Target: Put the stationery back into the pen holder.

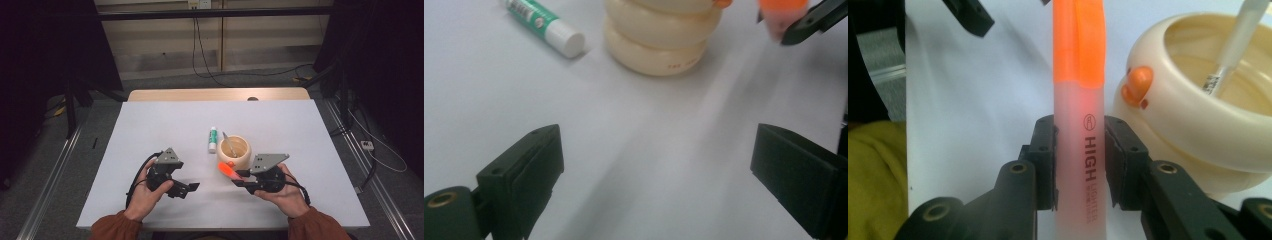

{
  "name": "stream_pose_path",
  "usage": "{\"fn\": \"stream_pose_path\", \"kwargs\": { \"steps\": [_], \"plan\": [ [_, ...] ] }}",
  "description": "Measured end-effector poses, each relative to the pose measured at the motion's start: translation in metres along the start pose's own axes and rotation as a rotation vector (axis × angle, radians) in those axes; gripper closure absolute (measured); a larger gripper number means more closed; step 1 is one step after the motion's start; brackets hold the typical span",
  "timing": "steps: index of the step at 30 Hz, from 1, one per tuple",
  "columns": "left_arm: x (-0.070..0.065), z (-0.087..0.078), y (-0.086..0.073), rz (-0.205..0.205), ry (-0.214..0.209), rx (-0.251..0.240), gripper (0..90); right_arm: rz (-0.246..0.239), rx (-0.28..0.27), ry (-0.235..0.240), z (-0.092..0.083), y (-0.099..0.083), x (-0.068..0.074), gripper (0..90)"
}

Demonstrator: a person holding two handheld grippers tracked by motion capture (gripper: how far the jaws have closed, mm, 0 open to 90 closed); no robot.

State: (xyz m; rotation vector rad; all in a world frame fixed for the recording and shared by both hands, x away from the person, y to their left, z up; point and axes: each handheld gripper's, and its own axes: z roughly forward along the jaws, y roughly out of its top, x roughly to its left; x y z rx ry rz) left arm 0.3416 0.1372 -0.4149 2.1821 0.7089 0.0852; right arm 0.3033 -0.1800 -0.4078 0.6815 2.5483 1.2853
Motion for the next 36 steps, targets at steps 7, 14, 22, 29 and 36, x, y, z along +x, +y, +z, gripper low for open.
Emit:
{"fn": "stream_pose_path", "kwargs": {
  "steps": [7, 14, 22, 29, 36],
  "plan": [
    [0.006, -0.002, -0.019, -0.034, 0.048, -0.034, 6.6, 0.057, -0.082, -0.009, -0.007, 0.002, -0.005, 68.8],
    [0.009, -0.002, -0.028, -0.072, 0.091, -0.066, 6.6, 0.096, -0.163, -0.029, -0.011, 0.006, -0.01, 68.8],
    [0.014, -0.008, -0.031, -0.08, 0.108, -0.115, 6.6, 0.146, -0.252, -0.08, -0.016, 0.013, -0.024, 68.8],
    [0.015, -0.009, -0.031, -0.079, 0.115, -0.127, 6.7, 0.172, -0.324, -0.133, -0.018, 0.021, -0.036, 68.8],
    [0.014, -0.009, -0.032, -0.078, 0.118, -0.125, 6.7, 0.2, -0.369, -0.183, -0.01, 0.024, -0.051, 68.8]
  ]
}}
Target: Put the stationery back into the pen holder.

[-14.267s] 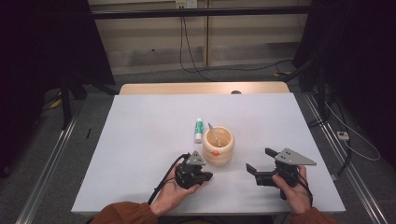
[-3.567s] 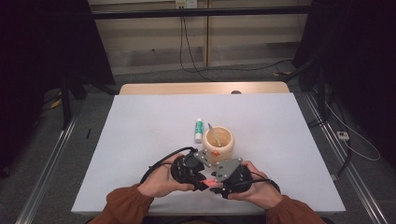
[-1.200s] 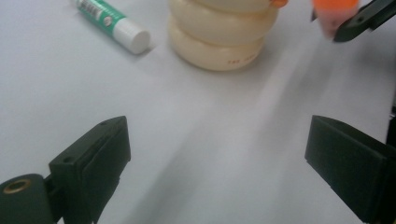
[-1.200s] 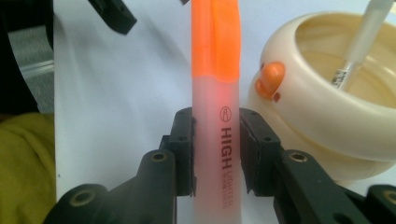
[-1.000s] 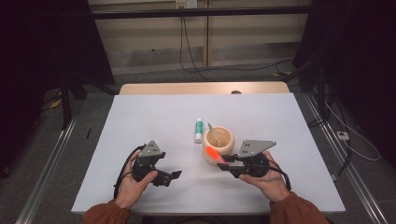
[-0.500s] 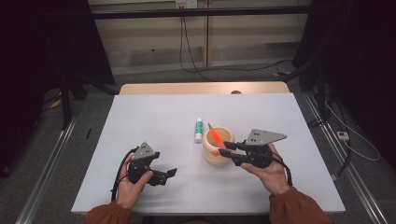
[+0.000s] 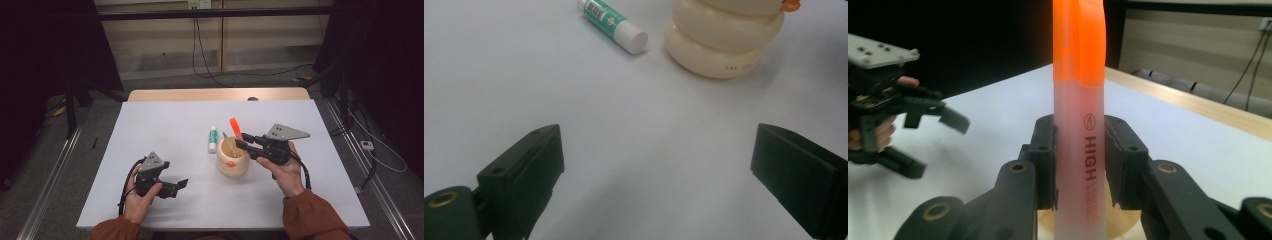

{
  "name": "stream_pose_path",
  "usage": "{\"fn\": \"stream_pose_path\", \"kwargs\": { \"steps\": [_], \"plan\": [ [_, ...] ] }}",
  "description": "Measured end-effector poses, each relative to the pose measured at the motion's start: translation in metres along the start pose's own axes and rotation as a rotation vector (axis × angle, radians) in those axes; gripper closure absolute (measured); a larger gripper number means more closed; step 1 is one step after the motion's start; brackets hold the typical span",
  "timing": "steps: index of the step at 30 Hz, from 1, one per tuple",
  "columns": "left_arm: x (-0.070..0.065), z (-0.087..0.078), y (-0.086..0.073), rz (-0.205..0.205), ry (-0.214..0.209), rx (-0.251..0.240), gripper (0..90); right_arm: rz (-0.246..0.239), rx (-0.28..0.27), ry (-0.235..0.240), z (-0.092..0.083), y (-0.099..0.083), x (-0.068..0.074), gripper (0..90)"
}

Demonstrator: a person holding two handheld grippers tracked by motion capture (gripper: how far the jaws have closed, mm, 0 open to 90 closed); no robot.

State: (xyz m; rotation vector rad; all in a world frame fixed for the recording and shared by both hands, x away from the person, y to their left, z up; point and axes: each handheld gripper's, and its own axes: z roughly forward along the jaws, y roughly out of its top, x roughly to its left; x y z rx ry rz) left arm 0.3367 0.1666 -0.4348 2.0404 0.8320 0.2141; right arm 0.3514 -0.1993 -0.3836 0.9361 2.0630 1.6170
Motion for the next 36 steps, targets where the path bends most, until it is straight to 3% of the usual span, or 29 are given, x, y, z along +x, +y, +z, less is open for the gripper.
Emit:
{"fn": "stream_pose_path", "kwargs": {
  "steps": [9, 22, 27, 33, 36],
  "plan": [
    [0.001, 0.001, 0.0, -0.002, 0.0, 0.008, 6.8, 0.029, -0.042, -0.052, 0.019, -0.004, -0.017, 68.7],
    [0.002, 0.003, 0.0, -0.015, 0.001, 0.005, 6.7, 0.015, 0.026, -0.03, 0.031, -0.018, -0.01, 67.7],
    [0.003, 0.004, 0.0, -0.019, 0.003, 0.01, 6.8, 0.005, 0.029, -0.037, 0.03, -0.018, -0.01, 60.2],
    [0.004, 0.008, 0.003, -0.023, -0.001, 0.01, 6.7, 0.014, 0.018, -0.047, 0.024, -0.016, -0.008, 39.3],
    [0.007, 0.013, 0.008, -0.044, 0.017, 0.004, 6.4, 0.015, 0.014, -0.062, 0.018, -0.013, -0.008, 31.8]
  ]
}}
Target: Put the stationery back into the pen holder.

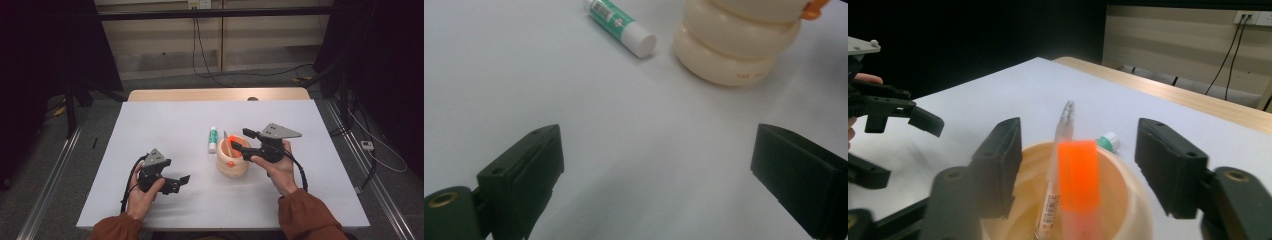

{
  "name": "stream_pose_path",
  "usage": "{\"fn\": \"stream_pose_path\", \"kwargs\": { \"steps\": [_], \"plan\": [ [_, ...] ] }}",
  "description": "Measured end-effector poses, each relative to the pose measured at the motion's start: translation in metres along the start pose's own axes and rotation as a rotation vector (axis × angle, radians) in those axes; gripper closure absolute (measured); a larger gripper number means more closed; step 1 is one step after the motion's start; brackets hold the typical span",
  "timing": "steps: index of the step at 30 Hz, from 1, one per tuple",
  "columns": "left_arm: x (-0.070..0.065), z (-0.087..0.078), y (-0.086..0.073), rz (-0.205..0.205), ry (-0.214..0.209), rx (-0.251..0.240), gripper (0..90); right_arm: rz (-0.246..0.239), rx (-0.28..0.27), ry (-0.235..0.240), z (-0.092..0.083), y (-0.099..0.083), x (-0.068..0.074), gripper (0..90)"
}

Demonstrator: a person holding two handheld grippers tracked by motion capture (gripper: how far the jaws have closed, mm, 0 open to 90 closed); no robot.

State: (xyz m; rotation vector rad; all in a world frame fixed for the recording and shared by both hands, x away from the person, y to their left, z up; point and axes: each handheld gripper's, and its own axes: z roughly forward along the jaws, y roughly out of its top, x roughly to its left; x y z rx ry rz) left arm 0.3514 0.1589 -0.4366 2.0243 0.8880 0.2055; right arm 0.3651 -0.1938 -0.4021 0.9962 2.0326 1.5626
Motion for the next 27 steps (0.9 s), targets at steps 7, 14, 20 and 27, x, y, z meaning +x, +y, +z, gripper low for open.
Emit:
{"fn": "stream_pose_path", "kwargs": {
  "steps": [7, 14, 20, 27],
  "plan": [
    [0.0, 0.01, 0.013, 0.016, 0.023, 0.0, 6.5, 0.018, 0.019, -0.065, -0.02, -0.008, -0.005, 14.8],
    [-0.002, 0.025, 0.026, 0.024, 0.029, -0.018, 6.4, 0.025, 0.05, -0.102, -0.041, -0.024, -0.006, 9.0],
    [-0.003, 0.043, 0.04, 0.01, 0.051, -0.01, 7.2, 0.019, 0.095, -0.107, -0.057, -0.041, -0.003, 9.1],
    [-0.004, 0.057, 0.055, -0.013, 0.068, -0.018, 9.9, 0.032, 0.109, -0.116, -0.069, -0.053, -0.004, 9.0]
  ]
}}
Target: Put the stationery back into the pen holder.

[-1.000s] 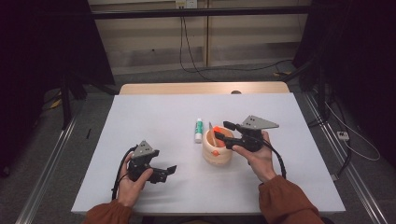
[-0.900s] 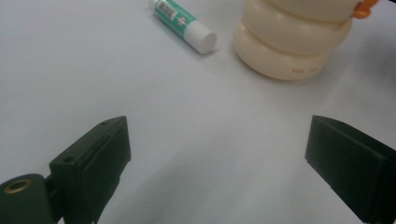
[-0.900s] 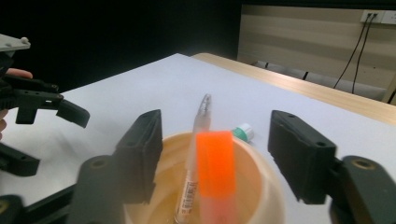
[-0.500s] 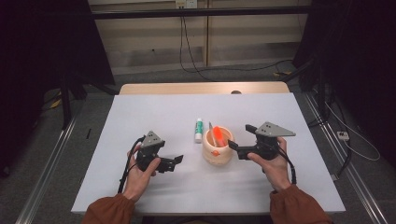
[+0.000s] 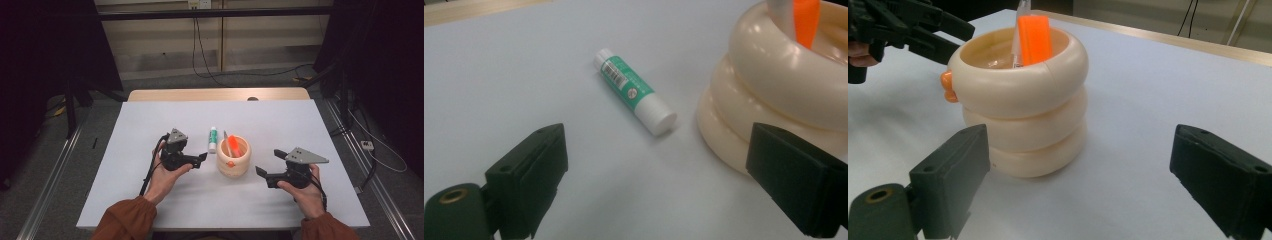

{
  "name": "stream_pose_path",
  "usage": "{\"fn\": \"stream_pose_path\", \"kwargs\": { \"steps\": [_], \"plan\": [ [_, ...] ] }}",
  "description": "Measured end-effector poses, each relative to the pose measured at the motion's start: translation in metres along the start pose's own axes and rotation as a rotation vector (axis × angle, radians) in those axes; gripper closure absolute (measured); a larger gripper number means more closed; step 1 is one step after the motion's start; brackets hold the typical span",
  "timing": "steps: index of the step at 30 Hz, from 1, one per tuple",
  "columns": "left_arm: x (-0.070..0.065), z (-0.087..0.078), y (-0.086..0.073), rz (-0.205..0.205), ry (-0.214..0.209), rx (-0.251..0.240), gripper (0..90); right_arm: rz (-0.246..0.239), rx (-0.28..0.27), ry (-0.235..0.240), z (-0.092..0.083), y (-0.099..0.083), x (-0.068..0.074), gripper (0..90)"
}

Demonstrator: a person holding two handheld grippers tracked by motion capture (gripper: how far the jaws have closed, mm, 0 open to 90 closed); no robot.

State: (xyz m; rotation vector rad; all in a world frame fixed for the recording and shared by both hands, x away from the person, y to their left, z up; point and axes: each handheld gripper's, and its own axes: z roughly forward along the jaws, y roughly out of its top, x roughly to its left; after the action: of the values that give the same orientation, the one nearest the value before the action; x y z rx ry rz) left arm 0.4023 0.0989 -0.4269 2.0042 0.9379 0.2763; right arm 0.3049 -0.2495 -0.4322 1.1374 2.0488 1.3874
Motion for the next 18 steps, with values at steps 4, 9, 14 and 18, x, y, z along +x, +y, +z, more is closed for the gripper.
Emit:
{"fn": "stream_pose_path", "kwargs": {
  "steps": [4, 9, 14, 18],
  "plan": [
    [0.002, 0.012, 0.01, 0.004, 0.026, 0.03, 14.1, 0.003, 0.0, 0.004, 0.001, -0.002, 0.0, 8.9],
    [0.005, 0.034, 0.025, -0.04, 0.049, 0.101, 19.9, 0.002, -0.004, 0.006, 0.001, -0.001, 0.001, 8.9],
    [0.006, 0.054, 0.033, -0.082, 0.088, 0.141, 26.3, 0.002, -0.008, 0.005, 0.001, -0.002, 0.0, 8.9],
    [0.003, 0.063, 0.037, -0.087, 0.115, 0.163, 31.9, 0.002, -0.009, 0.008, 0.001, -0.002, 0.0, 8.9]
  ]
}}
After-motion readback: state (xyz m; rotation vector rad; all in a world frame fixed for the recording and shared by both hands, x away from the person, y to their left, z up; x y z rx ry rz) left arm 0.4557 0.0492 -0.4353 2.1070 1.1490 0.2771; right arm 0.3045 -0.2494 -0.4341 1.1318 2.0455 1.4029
